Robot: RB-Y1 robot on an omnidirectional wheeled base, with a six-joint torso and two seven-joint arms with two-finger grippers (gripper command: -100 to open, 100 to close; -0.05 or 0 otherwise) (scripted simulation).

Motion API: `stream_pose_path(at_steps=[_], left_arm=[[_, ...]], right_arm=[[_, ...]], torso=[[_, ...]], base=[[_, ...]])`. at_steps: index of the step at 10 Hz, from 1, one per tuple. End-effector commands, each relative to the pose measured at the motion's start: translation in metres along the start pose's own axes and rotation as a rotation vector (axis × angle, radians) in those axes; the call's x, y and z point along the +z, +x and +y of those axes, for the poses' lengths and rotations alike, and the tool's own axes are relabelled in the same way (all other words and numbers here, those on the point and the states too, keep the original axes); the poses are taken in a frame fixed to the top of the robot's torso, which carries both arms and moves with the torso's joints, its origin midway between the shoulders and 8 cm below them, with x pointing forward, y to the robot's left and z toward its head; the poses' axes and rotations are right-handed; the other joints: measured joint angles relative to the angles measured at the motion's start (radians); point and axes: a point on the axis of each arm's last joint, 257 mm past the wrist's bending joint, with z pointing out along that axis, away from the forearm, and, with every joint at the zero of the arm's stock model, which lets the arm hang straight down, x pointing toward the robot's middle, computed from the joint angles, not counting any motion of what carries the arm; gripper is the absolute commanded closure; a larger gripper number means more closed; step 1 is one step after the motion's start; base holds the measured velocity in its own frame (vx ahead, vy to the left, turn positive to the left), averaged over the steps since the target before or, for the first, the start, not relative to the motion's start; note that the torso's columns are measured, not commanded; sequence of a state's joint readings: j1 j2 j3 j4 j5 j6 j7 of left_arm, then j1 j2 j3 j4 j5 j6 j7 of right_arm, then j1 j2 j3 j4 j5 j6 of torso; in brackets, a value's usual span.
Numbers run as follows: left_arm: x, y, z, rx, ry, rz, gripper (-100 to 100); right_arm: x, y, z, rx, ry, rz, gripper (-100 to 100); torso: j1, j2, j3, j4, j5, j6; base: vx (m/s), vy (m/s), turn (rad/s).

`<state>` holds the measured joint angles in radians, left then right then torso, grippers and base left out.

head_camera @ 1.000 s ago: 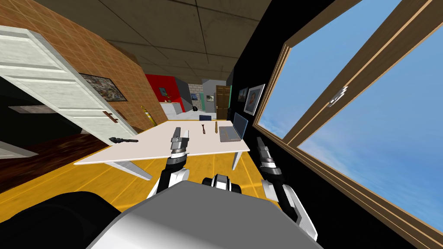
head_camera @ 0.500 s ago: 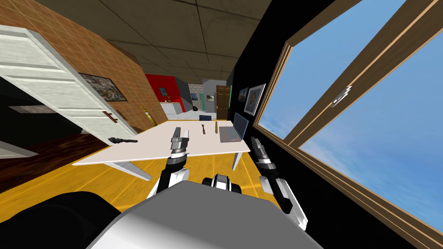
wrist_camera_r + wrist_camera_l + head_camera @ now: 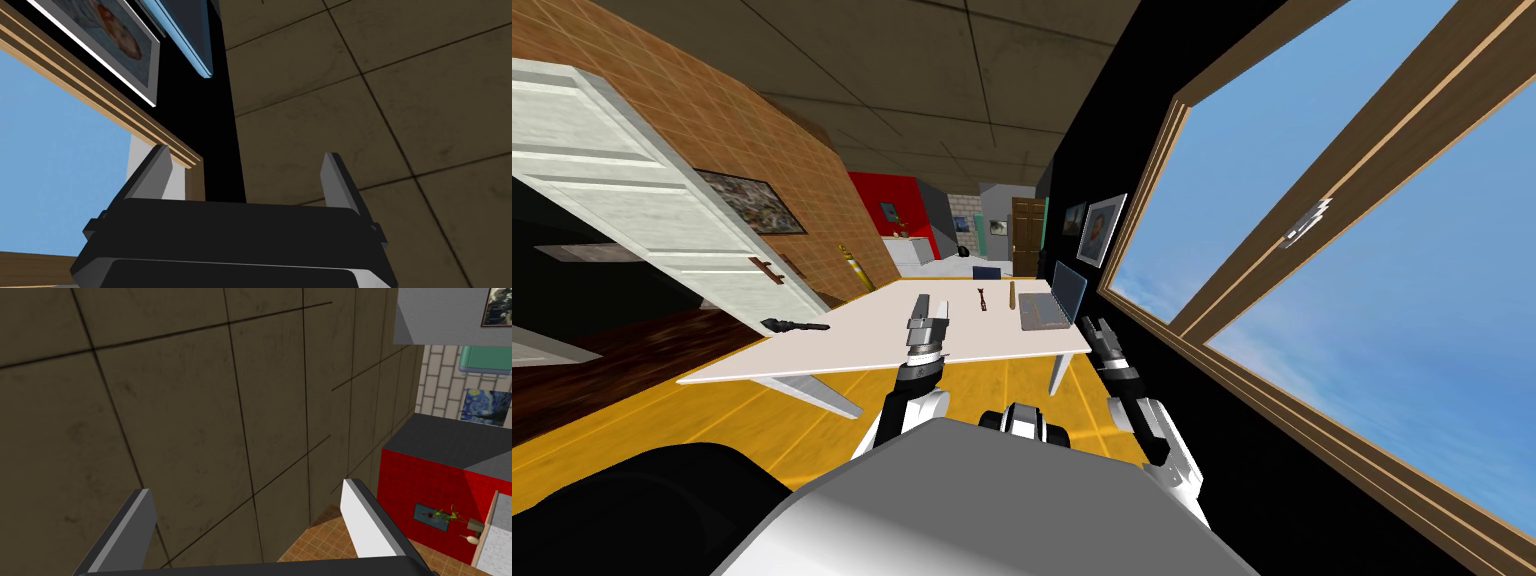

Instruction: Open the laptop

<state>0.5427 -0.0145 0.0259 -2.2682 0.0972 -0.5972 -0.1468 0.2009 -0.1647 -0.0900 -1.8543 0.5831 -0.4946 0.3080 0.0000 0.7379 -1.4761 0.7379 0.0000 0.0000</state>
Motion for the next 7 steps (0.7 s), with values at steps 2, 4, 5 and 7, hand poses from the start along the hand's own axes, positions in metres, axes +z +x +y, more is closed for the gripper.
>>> stream_pose_path(at_steps=[2, 4, 5, 7], left_arm=[[0.000, 0.000, 0.000, 0.000, 0.000, 0.000, 0], [0.000, 0.000, 0.000, 0.000, 0.000, 0.000, 0], [0.000, 0.000, 0.000, 0.000, 0.000, 0.000, 0], [0.000, 0.000, 0.000, 0.000, 0.000, 0.000, 0]], right_arm=[[0.013, 0.022, -0.012, -0.156, 0.008, 0.056, -100], [0.017, 0.031, -0.018, -0.213, 0.012, 0.078, -100], [0.022, 0.040, -0.024, -0.269, 0.016, 0.101, -100], [0.027, 0.049, -0.031, -0.325, 0.019, 0.124, -100]], torso=[[0.000, 0.000, 0.000, 0.000, 0.000, 0.000], [0.000, 0.000, 0.000, 0.000, 0.000, 0.000], [0.000, 0.000, 0.000, 0.000, 0.000, 0.000], [0.000, 0.000, 0.000, 0.000, 0.000, 0.000]], base=[[0.012, 0.001, 0.002], [0.012, 0.004, 0.004], [0.010, 0.003, 0.002], [0.013, 0.001, 0.004]])
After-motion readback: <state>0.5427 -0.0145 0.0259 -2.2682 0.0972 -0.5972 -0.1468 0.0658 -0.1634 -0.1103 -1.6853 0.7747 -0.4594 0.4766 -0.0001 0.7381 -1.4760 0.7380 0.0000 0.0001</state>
